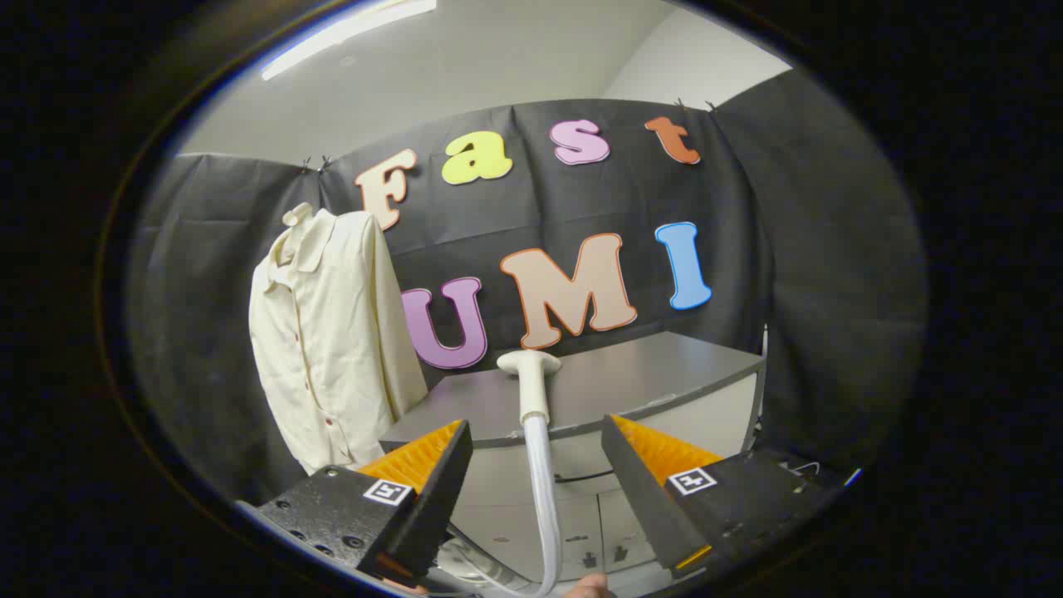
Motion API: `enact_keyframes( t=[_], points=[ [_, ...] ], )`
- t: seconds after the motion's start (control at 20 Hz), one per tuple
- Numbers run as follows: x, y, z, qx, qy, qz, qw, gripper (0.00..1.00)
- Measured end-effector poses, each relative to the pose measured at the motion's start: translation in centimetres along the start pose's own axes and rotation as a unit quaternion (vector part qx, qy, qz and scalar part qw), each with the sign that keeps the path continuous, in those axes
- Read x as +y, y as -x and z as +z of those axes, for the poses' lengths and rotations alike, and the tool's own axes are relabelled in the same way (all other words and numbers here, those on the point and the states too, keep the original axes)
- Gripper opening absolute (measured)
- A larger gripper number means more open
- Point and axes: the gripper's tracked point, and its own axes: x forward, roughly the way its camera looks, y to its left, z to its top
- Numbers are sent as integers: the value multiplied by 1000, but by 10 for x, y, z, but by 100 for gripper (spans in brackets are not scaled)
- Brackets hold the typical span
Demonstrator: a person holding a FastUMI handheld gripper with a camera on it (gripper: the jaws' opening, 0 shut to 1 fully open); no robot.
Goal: Iron the clothes twice with a garment steamer, once on the left side and once on the right side.
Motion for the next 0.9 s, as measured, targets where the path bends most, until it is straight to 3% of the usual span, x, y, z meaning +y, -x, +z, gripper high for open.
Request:
enact_keyframes(
  t=[0.3, 0.45, 0.65, 0.9],
  points=[
    [16, 17, 7, -18, 88, -23, 996, 97],
    [11, 28, 8, -19, 48, -48, 997, 96],
    [-6, 39, -4, 2, 55, -62, 997, 96],
    [-7, 57, -1, 37, 73, -36, 996, 97]
  ],
)
